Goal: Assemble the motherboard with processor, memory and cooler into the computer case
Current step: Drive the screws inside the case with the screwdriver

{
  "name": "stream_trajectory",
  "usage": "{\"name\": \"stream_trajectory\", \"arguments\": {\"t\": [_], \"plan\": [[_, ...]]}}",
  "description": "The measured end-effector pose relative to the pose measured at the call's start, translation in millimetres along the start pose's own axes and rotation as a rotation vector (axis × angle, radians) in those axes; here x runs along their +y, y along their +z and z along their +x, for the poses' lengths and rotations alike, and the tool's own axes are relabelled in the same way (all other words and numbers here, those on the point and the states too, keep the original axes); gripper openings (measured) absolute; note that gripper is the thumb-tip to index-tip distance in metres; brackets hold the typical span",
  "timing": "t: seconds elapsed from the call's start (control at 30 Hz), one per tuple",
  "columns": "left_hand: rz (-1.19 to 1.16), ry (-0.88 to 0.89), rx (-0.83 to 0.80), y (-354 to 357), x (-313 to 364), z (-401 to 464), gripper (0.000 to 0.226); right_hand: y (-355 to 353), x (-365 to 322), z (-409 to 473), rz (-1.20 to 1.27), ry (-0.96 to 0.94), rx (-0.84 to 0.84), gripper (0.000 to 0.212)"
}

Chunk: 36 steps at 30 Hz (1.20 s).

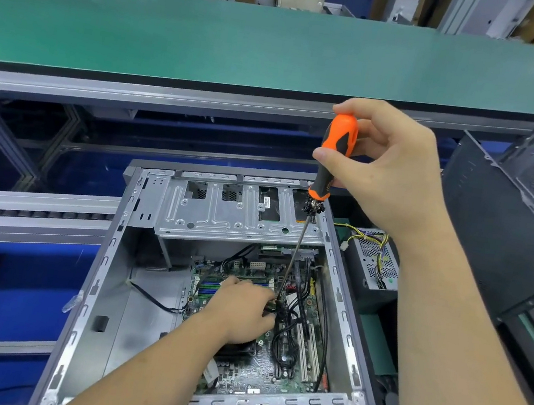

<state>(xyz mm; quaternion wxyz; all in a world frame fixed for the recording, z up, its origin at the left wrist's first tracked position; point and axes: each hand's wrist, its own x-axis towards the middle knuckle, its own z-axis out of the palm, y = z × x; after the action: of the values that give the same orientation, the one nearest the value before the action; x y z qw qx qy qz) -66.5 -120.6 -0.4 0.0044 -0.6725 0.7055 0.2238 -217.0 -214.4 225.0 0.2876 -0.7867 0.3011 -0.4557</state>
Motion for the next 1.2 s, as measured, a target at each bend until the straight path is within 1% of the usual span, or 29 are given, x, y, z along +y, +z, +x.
{"name": "stream_trajectory", "arguments": {"t": [0.07,0.13,0.4,0.7,1.2], "plan": [[-0.013,0.036,-0.023,1,1,0,0.049,-1,2,0,-0.006,0.001,0.001,0.040],[-0.001,0.063,-0.057,1,2,0,0.048,-1,4,0,-0.009,0.001,-0.001,0.039],[0.075,0.086,-0.180,-4,8,-4,0.036,-1,10,0,0.001,0.010,-0.004,0.040],[0.082,0.088,-0.211,-8,10,-4,0.034,2,14,1,0.006,0.029,-0.010,0.040],[0.075,0.093,-0.180,-5,9,-2,0.036,4,19,0,0.000,0.042,-0.007,0.039]]}}
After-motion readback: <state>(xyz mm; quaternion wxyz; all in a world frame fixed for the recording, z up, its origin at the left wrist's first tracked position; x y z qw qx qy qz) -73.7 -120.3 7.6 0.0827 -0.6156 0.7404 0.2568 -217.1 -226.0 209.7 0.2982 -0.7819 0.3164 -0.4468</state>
